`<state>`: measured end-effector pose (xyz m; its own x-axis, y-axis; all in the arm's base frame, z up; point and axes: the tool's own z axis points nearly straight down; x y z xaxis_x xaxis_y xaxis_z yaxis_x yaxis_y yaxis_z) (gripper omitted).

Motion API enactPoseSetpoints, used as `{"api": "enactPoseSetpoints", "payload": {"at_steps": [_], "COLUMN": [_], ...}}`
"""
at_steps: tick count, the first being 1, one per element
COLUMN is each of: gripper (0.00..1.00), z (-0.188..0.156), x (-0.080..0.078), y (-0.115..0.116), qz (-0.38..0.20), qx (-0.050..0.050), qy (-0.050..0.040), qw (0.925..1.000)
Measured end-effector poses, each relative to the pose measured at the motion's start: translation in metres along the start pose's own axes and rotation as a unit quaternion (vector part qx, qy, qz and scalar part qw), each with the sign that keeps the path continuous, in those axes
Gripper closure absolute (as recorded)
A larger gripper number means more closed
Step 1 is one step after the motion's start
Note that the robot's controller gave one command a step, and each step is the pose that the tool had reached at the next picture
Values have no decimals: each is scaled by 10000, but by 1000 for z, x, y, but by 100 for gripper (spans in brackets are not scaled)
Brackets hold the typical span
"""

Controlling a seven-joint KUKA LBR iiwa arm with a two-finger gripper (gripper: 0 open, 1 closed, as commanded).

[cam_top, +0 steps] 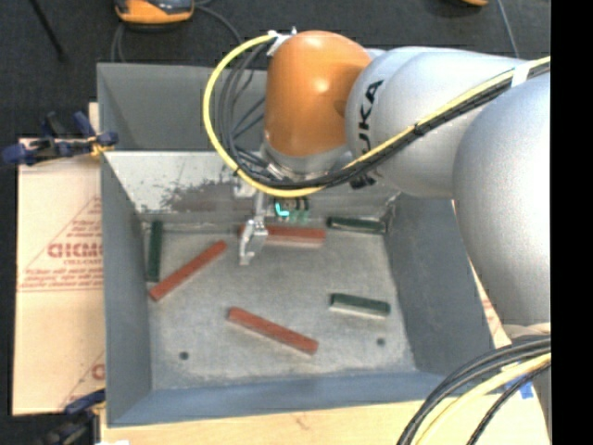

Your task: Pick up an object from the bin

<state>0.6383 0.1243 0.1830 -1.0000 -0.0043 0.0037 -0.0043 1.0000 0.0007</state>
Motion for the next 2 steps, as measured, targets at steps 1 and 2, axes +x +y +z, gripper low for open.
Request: {"api": "enactPoseSetpoints", "payload": {"at_steps": [1,2], "gripper": [0,0], "z": [-4,42], "x": [-1,0], "y": [-1,0], "qz": [10,-280], "qx": [-2,0], "qy": [-30,-72], "qw": [10000,9996]}}
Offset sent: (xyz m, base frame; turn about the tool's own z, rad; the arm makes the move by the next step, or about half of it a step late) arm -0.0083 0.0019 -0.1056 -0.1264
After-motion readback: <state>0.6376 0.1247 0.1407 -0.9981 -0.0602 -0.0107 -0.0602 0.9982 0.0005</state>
